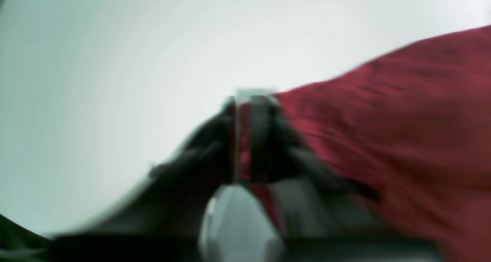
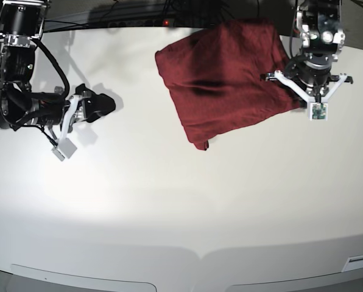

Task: Fold the T-shirt properly
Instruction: 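Pull the grasped edge with the left gripper to unfold the bundle, then grasp the shirt's opposite corner with the right gripper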

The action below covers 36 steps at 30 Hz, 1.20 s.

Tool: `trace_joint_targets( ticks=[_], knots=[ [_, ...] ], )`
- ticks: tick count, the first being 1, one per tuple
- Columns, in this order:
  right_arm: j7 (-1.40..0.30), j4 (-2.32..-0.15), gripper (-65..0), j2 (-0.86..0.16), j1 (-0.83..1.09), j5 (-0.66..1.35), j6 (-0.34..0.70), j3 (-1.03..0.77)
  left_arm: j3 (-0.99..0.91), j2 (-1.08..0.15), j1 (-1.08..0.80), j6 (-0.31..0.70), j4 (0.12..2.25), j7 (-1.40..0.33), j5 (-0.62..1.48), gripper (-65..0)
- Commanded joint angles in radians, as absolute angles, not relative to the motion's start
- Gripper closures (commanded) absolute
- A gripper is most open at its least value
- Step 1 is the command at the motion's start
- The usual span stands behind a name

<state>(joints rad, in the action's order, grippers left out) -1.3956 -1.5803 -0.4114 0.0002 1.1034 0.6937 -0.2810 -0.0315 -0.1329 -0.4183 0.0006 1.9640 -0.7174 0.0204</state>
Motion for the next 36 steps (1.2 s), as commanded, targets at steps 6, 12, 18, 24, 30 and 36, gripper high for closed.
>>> trace_joint_targets(
  ticks=[6,12,18,24,30,36],
  knots=[
    [-1.288,-1.597,0.0,-0.356,-0.017,1.12,0.698,-0.265,-0.031,-0.136,-0.441,0.198,1.994,-0.798,0.326,0.0],
    [-1.137,-1.597,0.0,-0.326,-0.043,0.926,0.698,-0.114,-0.031,-0.136,-0.528,0.237,1.994,-0.768,0.328,0.0],
    [-1.036,-1.596,0.0,-0.271,-0.117,0.854,0.698,0.023,-0.031,-0.136,-0.633,0.237,1.994,-0.713,0.289,0.0],
    [-0.999,-1.523,0.0,-0.157,-0.201,0.699,0.698,0.131,-0.01,-0.136,-0.718,0.283,1.993,-0.66,0.297,0.0],
    [-0.958,-1.34,0.0,-0.07,-0.264,0.611,0.698,0.194,0.064,-0.136,-0.731,0.285,1.993,-0.649,0.297,0.0],
    [-0.84,-1.166,0.0,-0.005,-0.3,0.469,0.698,0.198,0.119,-0.135,-0.725,0.282,1.95,-0.538,0.254,0.0]
  ],
)
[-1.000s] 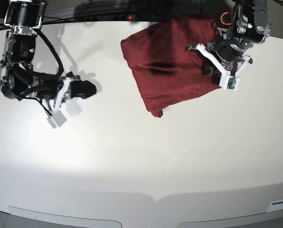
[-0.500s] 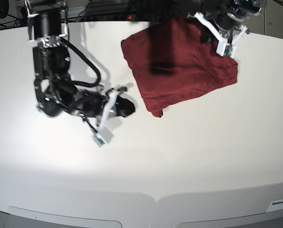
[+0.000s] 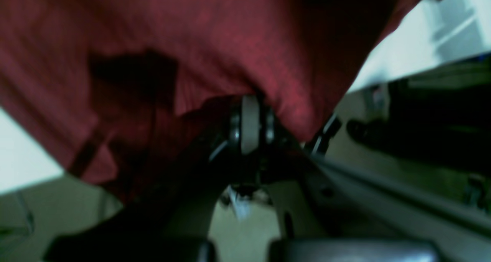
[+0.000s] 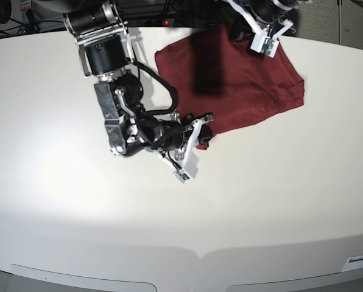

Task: Fold the T-shirt properly
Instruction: 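Grasp the shirt's opposite corner with the right gripper, then hold the shirt with both grippers and stretch it flat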

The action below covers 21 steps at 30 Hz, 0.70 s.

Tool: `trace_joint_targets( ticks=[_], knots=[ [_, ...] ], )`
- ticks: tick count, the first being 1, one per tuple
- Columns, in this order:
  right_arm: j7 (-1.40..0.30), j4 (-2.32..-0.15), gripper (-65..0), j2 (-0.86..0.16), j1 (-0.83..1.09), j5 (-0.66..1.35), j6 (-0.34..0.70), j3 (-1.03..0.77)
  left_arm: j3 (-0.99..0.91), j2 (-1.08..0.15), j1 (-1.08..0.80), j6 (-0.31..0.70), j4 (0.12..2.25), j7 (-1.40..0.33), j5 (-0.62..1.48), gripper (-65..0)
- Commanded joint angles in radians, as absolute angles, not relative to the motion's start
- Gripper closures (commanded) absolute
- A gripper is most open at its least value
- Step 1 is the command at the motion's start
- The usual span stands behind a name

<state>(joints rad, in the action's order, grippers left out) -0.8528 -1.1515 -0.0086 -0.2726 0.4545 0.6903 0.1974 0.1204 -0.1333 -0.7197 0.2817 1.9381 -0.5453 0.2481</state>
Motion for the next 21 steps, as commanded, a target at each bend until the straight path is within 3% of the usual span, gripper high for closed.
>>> trace_joint_targets(
  ticks=[1,5,10,21],
  knots=[
    [-0.837,-1.153,0.0,0.001,-0.301,0.433,0.698,0.197,0.119,-0.133,-0.719,0.275,1.922,-0.516,0.249,0.0],
    [-0.841,-1.148,0.0,-0.005,-0.298,0.319,0.698,0.183,0.119,-0.133,-0.641,0.221,1.763,-0.506,0.21,0.0],
    [-0.865,-1.15,0.0,-0.054,-0.296,0.338,0.698,0.118,0.118,-0.136,-0.521,0.156,1.605,-0.508,0.152,0.0],
    [-1.148,-1.22,0.0,-0.191,-0.253,0.689,0.698,-0.059,0.117,-0.137,-0.344,0.129,1.53,-0.508,0.031,0.0]
  ],
)
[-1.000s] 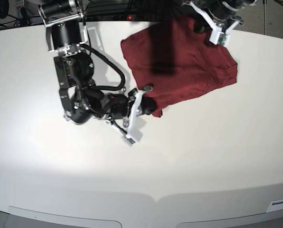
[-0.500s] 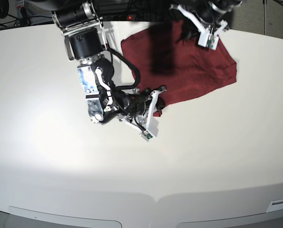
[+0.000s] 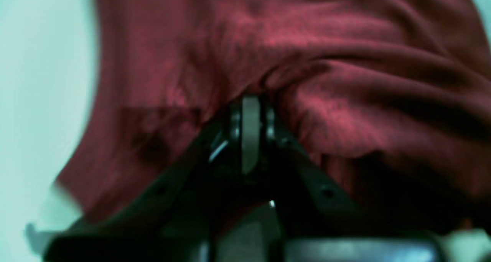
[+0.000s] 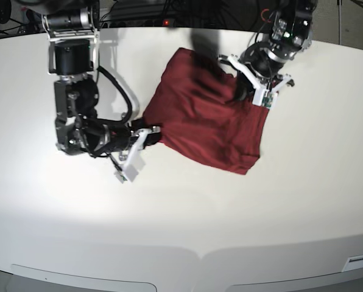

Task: Fold the T-shirt properly
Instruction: 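Hold the shirt with both grippers and stretch it flat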

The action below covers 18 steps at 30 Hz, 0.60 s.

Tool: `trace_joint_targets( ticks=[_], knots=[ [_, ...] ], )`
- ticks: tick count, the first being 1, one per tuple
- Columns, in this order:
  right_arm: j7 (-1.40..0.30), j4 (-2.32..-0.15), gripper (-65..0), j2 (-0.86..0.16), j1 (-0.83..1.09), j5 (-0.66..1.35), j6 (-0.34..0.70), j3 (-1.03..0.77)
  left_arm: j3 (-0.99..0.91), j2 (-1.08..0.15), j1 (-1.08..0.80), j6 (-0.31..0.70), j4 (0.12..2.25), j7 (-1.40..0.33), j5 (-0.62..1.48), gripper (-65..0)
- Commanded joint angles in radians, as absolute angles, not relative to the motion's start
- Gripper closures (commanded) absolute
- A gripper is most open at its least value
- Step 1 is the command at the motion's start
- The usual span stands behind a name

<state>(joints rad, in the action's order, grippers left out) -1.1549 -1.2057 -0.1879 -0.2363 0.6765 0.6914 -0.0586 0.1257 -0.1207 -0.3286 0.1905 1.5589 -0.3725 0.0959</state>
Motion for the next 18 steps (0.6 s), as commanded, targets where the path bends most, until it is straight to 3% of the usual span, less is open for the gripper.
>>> trace_joint_targets(
  ticks=[1,18],
  knots=[
    [-1.166,-1.239,0.0,-0.202,-0.234,0.728,0.698,-0.064,0.117,-0.137,-0.328,0.117,1.53,-0.508,0.014,0.0],
    [-1.183,-1.556,0.0,-0.232,0.123,0.906,0.698,-0.065,0.117,-0.137,-0.082,0.096,1.483,-0.558,-0.186,0.0]
  ],
)
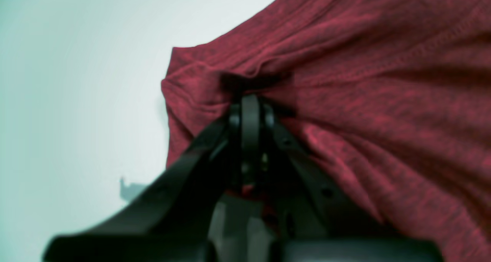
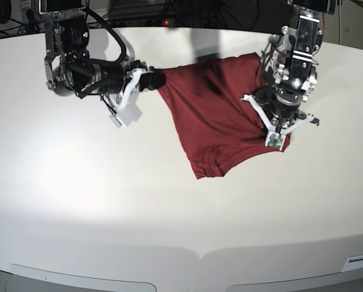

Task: Fold the T-shirt properly
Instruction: 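Hold the shirt with both grippers and stretch it flat, then release the shirt with both grippers and lift them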

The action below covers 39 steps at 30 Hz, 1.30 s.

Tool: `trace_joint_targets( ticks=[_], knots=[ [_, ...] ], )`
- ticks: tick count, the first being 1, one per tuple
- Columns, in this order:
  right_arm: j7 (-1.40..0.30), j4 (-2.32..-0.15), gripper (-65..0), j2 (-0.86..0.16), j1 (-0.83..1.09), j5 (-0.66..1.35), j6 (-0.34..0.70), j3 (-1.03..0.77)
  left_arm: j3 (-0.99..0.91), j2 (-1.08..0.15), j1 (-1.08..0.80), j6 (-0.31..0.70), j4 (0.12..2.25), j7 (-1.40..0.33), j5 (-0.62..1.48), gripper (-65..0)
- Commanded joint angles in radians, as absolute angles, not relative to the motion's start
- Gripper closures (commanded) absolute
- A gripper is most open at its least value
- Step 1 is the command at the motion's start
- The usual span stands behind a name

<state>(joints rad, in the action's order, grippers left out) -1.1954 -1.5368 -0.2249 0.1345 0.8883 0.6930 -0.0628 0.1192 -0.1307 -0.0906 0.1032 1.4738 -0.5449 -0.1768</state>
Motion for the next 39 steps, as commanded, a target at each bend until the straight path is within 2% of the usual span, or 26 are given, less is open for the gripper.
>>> trace_joint_targets(
  ticks=[1,7,11,15,21,26,30,39],
  knots=[
    [-1.183,-1.564,0.0,-0.232,0.131,0.906,0.698,-0.065,0.117,-0.138,-0.075,0.096,1.497,-0.57,-0.186,0.0],
    [-1.183,-1.578,0.0,-0.233,0.133,0.949,0.698,-0.067,0.117,-0.208,-0.086,0.029,1.708,-0.646,-0.155,0.0],
    [-1.182,-1.578,0.0,-0.232,0.133,0.954,0.698,-0.066,0.117,-0.284,-0.139,-0.02,1.877,-0.737,-0.033,0.0],
    [-1.156,-1.581,0.0,-0.233,0.127,0.953,0.698,-0.067,0.117,-0.344,-0.25,-0.061,1.966,-0.731,0.15,0.0],
    [-1.103,-1.582,0.0,-0.229,0.085,0.856,0.698,-0.093,0.12,-0.344,-0.432,-0.06,1.969,-0.532,0.324,0.0],
    [-1.135,-1.582,0.0,-0.196,0.093,0.811,0.698,-0.091,0.12,-0.281,-0.485,-0.059,1.886,-0.501,0.315,0.0],
    [-1.138,-1.582,0.0,-0.149,0.118,0.81,0.698,-0.091,0.12,-0.232,-0.486,-0.014,1.775,-0.515,0.315,0.0],
    [-1.185,-1.582,0.0,-0.101,0.17,0.811,0.698,-0.073,0.108,-0.26,-0.543,0.001,1.727,-0.471,0.12,0.0]
  ],
)
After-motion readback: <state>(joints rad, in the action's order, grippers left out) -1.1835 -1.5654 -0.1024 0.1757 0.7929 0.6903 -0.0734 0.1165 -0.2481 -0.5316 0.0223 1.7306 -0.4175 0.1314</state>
